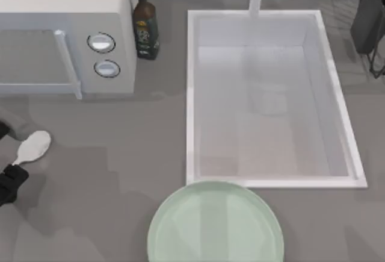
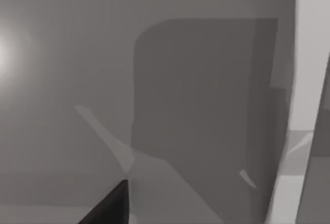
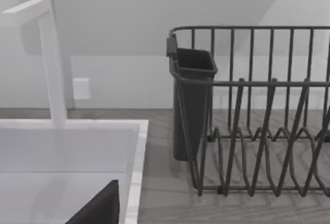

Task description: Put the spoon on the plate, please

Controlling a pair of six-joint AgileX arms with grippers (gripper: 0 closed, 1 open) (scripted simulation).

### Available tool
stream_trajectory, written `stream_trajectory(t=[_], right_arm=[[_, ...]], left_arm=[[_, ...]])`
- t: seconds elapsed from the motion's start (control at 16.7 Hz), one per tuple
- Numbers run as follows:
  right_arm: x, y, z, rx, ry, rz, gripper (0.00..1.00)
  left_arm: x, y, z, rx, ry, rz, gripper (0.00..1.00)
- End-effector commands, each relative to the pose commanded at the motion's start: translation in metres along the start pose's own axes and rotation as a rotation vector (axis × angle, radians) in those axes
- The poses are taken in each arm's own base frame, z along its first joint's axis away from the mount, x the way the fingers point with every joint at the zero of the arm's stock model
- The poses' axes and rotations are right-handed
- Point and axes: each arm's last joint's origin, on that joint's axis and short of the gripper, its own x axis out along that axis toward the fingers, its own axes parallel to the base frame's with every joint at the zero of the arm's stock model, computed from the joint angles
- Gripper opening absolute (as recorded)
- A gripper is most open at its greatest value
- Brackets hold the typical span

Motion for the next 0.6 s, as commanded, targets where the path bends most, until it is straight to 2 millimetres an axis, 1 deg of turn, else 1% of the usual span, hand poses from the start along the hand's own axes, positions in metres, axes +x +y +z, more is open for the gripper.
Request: stream_trajectory(t=[0.18,0.24,0.6], right_arm=[[0.0000,0.0000,0.0000,0.000,0.000,0.000,1.00],[0.0000,0.0000,0.0000,0.000,0.000,0.000,1.00],[0.0000,0.0000,0.0000,0.000,0.000,0.000,1.00]], left_arm=[[0.0000,0.0000,0.0000,0.000,0.000,0.000,0.02],[0.0000,0.0000,0.0000,0.000,0.000,0.000,0.00],[0.0000,0.0000,0.0000,0.000,0.000,0.000,0.00]])
